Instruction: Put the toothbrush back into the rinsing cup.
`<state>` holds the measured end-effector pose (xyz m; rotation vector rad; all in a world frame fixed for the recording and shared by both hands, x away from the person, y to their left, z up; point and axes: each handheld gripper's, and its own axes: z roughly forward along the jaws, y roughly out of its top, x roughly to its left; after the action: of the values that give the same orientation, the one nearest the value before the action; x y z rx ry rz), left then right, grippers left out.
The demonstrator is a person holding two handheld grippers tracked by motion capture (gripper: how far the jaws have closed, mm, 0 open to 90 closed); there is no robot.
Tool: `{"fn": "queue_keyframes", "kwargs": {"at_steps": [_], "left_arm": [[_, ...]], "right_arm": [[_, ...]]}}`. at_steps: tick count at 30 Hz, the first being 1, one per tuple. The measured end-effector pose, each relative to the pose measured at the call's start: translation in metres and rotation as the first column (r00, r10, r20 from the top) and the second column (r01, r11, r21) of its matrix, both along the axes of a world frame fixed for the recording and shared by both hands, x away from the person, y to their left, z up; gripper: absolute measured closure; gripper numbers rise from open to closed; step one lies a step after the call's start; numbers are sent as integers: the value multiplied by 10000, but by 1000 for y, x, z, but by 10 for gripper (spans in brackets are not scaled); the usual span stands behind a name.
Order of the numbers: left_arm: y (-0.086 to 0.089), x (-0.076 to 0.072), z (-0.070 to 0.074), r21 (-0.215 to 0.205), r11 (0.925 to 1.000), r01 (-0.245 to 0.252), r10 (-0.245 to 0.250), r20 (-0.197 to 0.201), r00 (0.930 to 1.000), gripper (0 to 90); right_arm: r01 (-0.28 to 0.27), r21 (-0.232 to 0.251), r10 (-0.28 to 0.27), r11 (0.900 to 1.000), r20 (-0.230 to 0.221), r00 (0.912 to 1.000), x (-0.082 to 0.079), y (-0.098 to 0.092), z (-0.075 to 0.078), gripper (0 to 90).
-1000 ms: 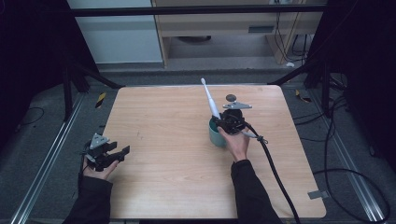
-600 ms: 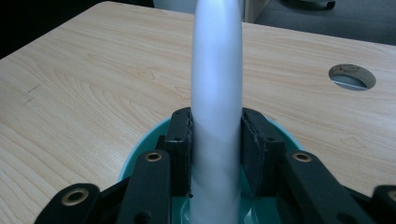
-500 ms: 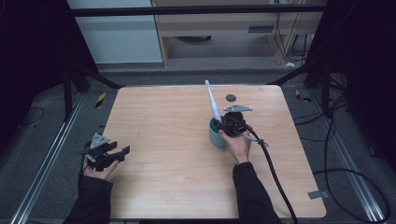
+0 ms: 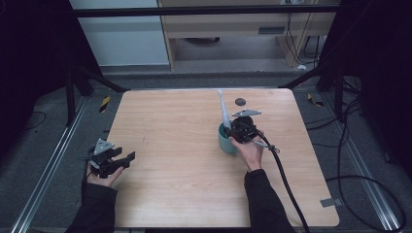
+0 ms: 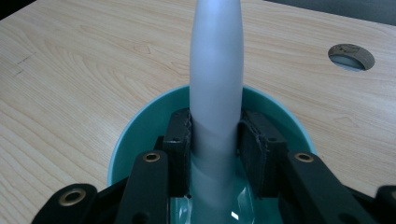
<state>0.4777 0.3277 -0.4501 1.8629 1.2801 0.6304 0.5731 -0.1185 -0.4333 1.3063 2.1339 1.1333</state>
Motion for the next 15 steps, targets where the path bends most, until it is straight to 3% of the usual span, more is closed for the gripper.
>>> {"fn": "queue_keyframes", "kwargs": {"at_steps": [7, 10, 15], "left_arm": [[0, 0, 0, -9, 10000, -4, 4, -9, 10000, 387], [1, 0, 0, -24, 10000, -9, 9, -13, 10000, 387], [0, 0, 0, -34, 10000, 10, -10, -22, 10000, 386]], "right_arm": [[27, 59, -28, 10000, 31, 10000, -1, -2, 2, 643], [15, 420, -27, 9991, 281, 9996, -3, -4, 8, 588], [94, 620, -129, 9980, 552, 9984, -9, -8, 20, 502]]}}
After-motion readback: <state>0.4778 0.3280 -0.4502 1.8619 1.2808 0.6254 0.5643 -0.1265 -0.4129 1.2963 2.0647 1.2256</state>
